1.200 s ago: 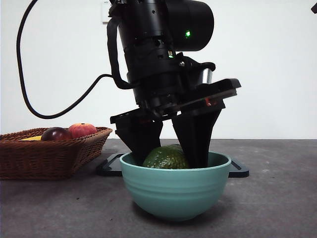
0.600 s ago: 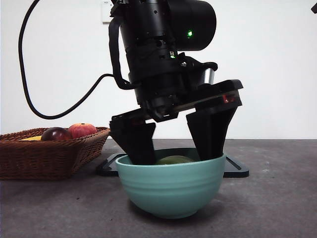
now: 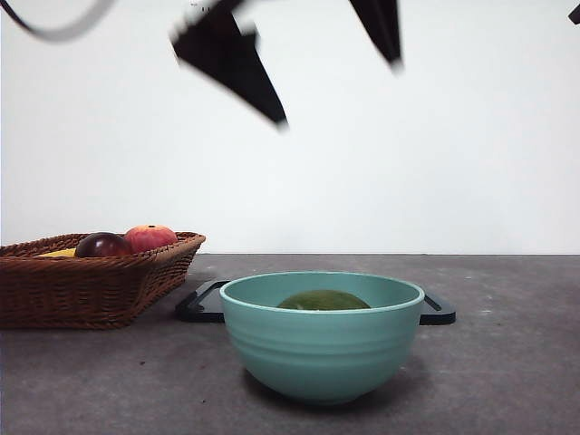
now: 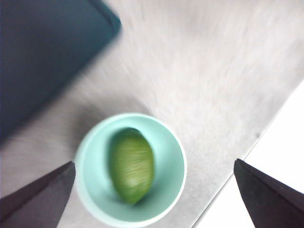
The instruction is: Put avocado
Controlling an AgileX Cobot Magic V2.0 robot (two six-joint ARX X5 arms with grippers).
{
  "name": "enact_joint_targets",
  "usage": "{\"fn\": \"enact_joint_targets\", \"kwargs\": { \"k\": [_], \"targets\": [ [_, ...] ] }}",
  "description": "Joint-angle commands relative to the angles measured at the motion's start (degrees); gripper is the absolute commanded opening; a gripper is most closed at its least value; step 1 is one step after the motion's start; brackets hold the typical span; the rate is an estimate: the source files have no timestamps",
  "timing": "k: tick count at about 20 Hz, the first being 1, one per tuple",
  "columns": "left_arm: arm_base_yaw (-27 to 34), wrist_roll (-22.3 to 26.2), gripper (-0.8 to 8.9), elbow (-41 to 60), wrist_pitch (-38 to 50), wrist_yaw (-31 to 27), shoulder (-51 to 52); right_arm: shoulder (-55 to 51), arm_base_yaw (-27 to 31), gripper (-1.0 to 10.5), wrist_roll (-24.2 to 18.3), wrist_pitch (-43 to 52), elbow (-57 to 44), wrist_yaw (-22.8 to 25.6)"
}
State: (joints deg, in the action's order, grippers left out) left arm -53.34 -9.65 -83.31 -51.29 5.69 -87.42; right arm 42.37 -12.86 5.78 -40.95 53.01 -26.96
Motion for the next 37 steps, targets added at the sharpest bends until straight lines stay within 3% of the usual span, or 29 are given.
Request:
{"fn": "enact_joint_targets", "kwargs": {
  "k": [1, 7, 18, 22, 25, 31, 37],
  "targets": [
    [-0.39, 1.42, 5.3, -1.25, -2.23, -2.29, 6.16, 0.22, -0.31, 5.3, -0.44, 0.22, 1.09, -0.04],
    [-0.24, 4.48, 5.3, -0.44, -7.74, -10.56, 23.19, 0.24, -0.31, 5.3, -0.48, 0.2, 1.09, -0.04],
    [-0.26, -2.27, 5.22, 22.27, -4.81, -13.55, 50.23, 0.24, -0.31, 5.3, -0.42, -0.72, 1.09, -0.04],
    [-0.26, -1.7, 5.22, 26.18, -4.83, -13.55, 59.39, 0.81, -1.09, 5.3, -0.44, -0.81, 1.09, 0.0],
    [-0.26, -1.38, 5.22, 26.16, -4.33, -13.55, 62.93, 4.07, -6.47, 5.3, 1.51, -0.55, 1.09, 0.11],
    [-0.26, -0.9, 5.22, 26.14, -4.39, -13.55, 64.11, 18.03, -22.69, 5.2, 7.13, 1.49, 3.43, 10.75],
    [-0.26, -0.9, 5.22, 26.14, -4.39, -13.55, 64.11, 33.7, -27.12, 5.2, 7.54, -7.54, 10.03, 15.63]
  ]
}}
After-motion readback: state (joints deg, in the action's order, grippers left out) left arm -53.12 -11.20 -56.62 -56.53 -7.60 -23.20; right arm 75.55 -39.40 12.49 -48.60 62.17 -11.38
